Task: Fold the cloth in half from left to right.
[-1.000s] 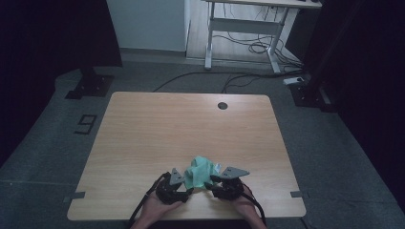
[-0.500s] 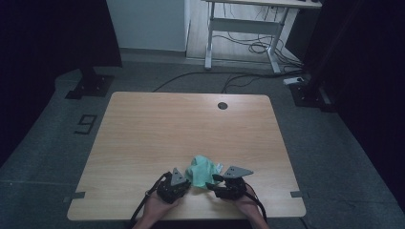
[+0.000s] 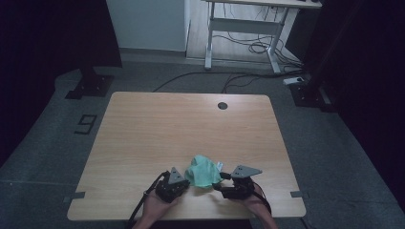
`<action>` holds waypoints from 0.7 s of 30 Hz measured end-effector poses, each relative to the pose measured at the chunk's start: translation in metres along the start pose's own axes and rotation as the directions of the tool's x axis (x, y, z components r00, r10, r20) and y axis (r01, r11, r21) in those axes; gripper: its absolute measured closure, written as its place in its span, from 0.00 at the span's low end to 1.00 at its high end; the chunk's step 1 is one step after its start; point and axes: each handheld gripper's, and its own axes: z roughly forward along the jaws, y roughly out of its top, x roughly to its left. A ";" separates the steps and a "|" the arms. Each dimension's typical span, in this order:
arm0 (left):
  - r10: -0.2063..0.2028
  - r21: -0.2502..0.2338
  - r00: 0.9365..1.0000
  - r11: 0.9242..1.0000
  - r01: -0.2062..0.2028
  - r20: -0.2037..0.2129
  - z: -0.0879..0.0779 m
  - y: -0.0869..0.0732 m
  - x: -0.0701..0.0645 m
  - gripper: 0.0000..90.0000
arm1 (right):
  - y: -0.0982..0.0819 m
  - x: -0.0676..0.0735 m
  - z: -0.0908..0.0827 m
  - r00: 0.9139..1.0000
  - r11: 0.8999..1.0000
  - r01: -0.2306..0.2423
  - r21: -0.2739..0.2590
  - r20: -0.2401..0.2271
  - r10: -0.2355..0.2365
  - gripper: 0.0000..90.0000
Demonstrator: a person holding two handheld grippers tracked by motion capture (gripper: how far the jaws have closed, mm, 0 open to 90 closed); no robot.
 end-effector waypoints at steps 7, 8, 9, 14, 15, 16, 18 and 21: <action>-0.012 -0.002 1.000 1.000 0.012 0.014 0.000 0.000 0.002 0.97 | -0.003 0.009 0.016 0.999 0.998 0.052 0.035 -0.015 -0.051 0.44; -0.014 -0.002 1.000 1.000 0.015 0.016 -0.001 0.000 0.002 0.97 | -0.003 0.010 0.018 0.998 0.997 0.060 0.043 -0.008 -0.060 0.45; -0.019 -0.004 1.000 1.000 0.019 0.018 -0.001 0.000 0.002 0.97 | -0.004 0.010 0.020 0.998 0.997 0.066 0.049 -0.001 -0.066 0.49; -0.027 -0.020 0.999 0.999 0.027 0.029 -0.003 0.000 0.003 0.97 | -0.004 0.006 0.026 0.998 0.995 0.057 0.076 0.031 -0.060 0.80; -0.028 -0.023 0.999 0.999 0.029 0.028 -0.004 0.000 0.003 0.97 | -0.004 0.005 0.026 0.998 0.996 0.048 0.072 0.030 -0.050 0.85; -0.029 -0.029 0.999 0.999 0.030 0.027 -0.006 0.000 0.004 0.97 | -0.004 0.004 0.025 0.999 0.997 0.040 0.067 0.023 -0.041 0.88; -0.033 -0.038 0.999 0.999 0.034 0.031 -0.009 0.000 0.005 0.97 | -0.003 0.002 0.020 0.999 0.998 0.033 0.052 0.021 -0.034 0.90; -0.039 -0.073 0.999 0.996 0.042 0.033 -0.017 0.002 0.008 0.98 | 0.001 0.000 0.010 1.000 1.000 0.018 0.004 0.016 -0.018 0.91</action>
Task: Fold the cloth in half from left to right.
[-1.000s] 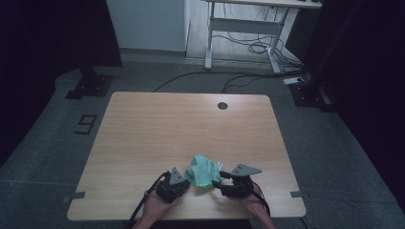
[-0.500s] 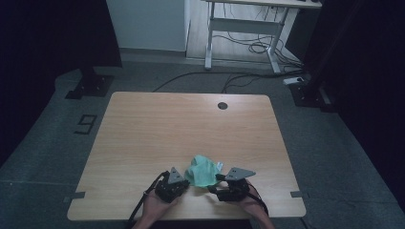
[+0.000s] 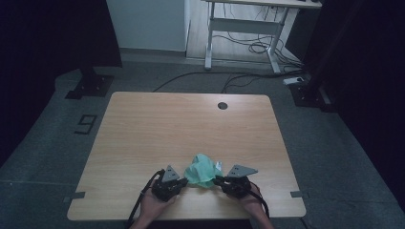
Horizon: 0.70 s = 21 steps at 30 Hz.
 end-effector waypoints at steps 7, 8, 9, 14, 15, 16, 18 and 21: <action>-0.026 -0.094 1.000 0.995 0.026 0.002 -0.026 0.009 0.008 0.98 | 0.012 -0.001 -0.025 1.000 0.996 0.000 -0.085 0.014 0.001 0.91; -0.026 -0.107 1.000 0.994 0.026 0.004 -0.030 0.011 0.008 0.98 | 0.013 -0.001 -0.028 1.000 0.996 0.002 -0.092 0.014 0.000 0.91; -0.023 -0.119 1.000 0.993 0.024 0.007 -0.034 0.013 0.009 0.98 | 0.015 0.000 -0.031 1.000 0.995 0.004 -0.099 0.013 -0.003 0.91; 0.005 -0.178 1.000 0.984 -0.003 0.008 -0.057 0.026 0.003 0.98 | 0.030 0.005 -0.049 1.000 0.990 0.031 -0.136 0.005 -0.030 0.91; 0.007 -0.185 1.000 0.983 -0.006 0.008 -0.060 0.027 0.003 0.98 | 0.034 0.008 -0.054 0.999 0.988 0.034 -0.152 0.001 -0.034 0.90; 0.007 -0.195 1.000 0.981 -0.005 0.009 -0.064 0.029 0.002 0.98 | 0.037 0.009 -0.057 0.999 0.987 0.037 -0.159 -0.002 -0.037 0.90; 0.000 -0.210 1.000 0.978 0.004 0.023 -0.069 0.030 0.003 0.98 | 0.043 0.013 -0.063 0.999 0.983 0.049 -0.180 0.008 -0.048 0.89; -0.005 -0.216 1.000 0.976 0.010 0.024 -0.072 0.031 0.004 0.98 | 0.046 0.014 -0.063 0.999 0.984 0.052 -0.170 0.008 -0.051 0.89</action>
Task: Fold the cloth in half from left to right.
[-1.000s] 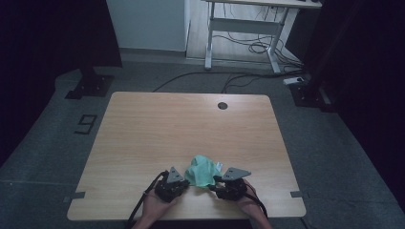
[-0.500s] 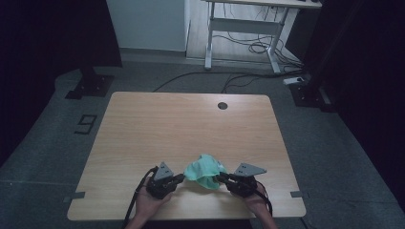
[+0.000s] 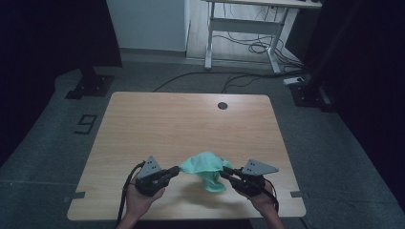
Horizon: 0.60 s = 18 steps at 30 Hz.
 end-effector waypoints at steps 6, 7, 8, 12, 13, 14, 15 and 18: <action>0.004 -0.008 1.000 1.000 -0.004 0.000 -0.008 0.000 -0.001 0.98 | -0.003 0.003 0.002 1.000 1.000 0.003 0.014 -0.011 -0.003 0.89; 0.008 -0.009 1.000 1.000 -0.007 0.001 -0.011 0.000 -0.003 0.98 | -0.003 0.005 0.000 1.000 1.000 0.004 0.011 -0.010 -0.004 0.89; 0.015 -0.011 1.000 1.000 -0.015 0.003 -0.014 -0.001 -0.004 0.98 | -0.002 0.006 -0.004 1.000 1.000 0.004 0.009 -0.012 -0.004 0.89; 0.006 -0.020 1.000 1.000 -0.006 0.016 -0.023 0.000 -0.005 0.98 | 0.003 0.012 -0.012 1.000 1.000 0.014 -0.002 -0.018 -0.014 0.90; 0.003 -0.024 1.000 1.000 -0.002 0.021 -0.025 0.002 -0.004 0.98 | 0.006 0.012 -0.012 1.000 1.000 0.014 0.003 -0.024 -0.014 0.90; 0.001 -0.030 1.000 1.000 -0.001 0.022 -0.027 0.004 -0.004 0.98 | 0.009 0.012 -0.012 1.000 1.000 0.016 0.008 -0.021 -0.016 0.90; 0.003 -0.036 1.000 0.999 -0.003 0.023 -0.029 0.006 -0.003 0.98 | 0.013 0.013 -0.012 1.000 1.000 0.019 0.006 -0.024 -0.019 0.90; 0.015 -0.057 1.000 0.998 -0.013 0.022 -0.040 0.016 -0.002 0.98 | 0.026 0.017 -0.017 0.999 0.999 0.038 -0.003 -0.038 -0.038 0.91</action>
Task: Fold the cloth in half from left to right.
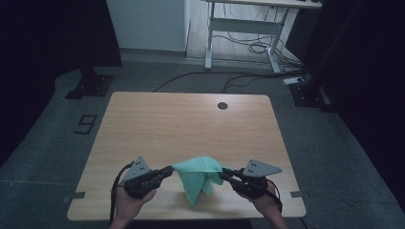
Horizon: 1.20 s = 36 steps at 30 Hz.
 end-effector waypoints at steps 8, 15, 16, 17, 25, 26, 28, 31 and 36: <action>-0.056 0.038 0.998 0.998 0.058 -0.034 0.027 0.019 0.037 0.97 | 0.021 -0.026 0.021 1.000 1.000 -0.019 0.015 0.009 0.019 0.89; -0.200 0.118 0.975 0.970 0.210 -0.098 0.089 0.007 0.093 0.92 | 0.004 -0.107 0.088 0.972 0.976 -0.203 0.083 0.141 0.190 0.73; -0.209 0.138 0.969 0.964 0.227 -0.135 0.097 0.004 0.102 0.86 | 0.001 -0.114 0.094 0.965 0.972 -0.223 0.079 0.157 0.209 0.70; -0.209 0.138 0.969 0.964 0.227 -0.135 0.097 0.004 0.102 0.77 | 0.001 -0.114 0.094 0.965 0.972 -0.223 0.079 0.157 0.209 0.70; -0.202 0.163 0.968 0.960 0.226 -0.150 0.104 -0.007 0.097 0.56 | -0.014 -0.109 0.096 0.955 0.970 -0.236 0.054 0.197 0.221 0.62; -0.197 0.162 0.970 0.962 0.219 -0.139 0.104 -0.008 0.093 0.56 | -0.016 -0.107 0.095 0.956 0.971 -0.234 0.055 0.195 0.219 0.62; -0.179 0.169 0.976 0.965 0.199 -0.127 0.106 -0.008 0.086 0.56 | -0.019 -0.101 0.092 0.958 0.972 -0.226 0.055 0.195 0.212 0.61; -0.170 0.191 0.980 0.963 0.188 -0.108 0.111 -0.012 0.079 0.56 | -0.026 -0.092 0.088 0.962 0.973 -0.221 0.063 0.176 0.207 0.61; -0.167 0.234 0.982 0.955 0.183 -0.088 0.123 -0.020 0.075 0.56 | -0.041 -0.076 0.095 0.972 0.971 -0.212 0.108 0.131 0.197 0.59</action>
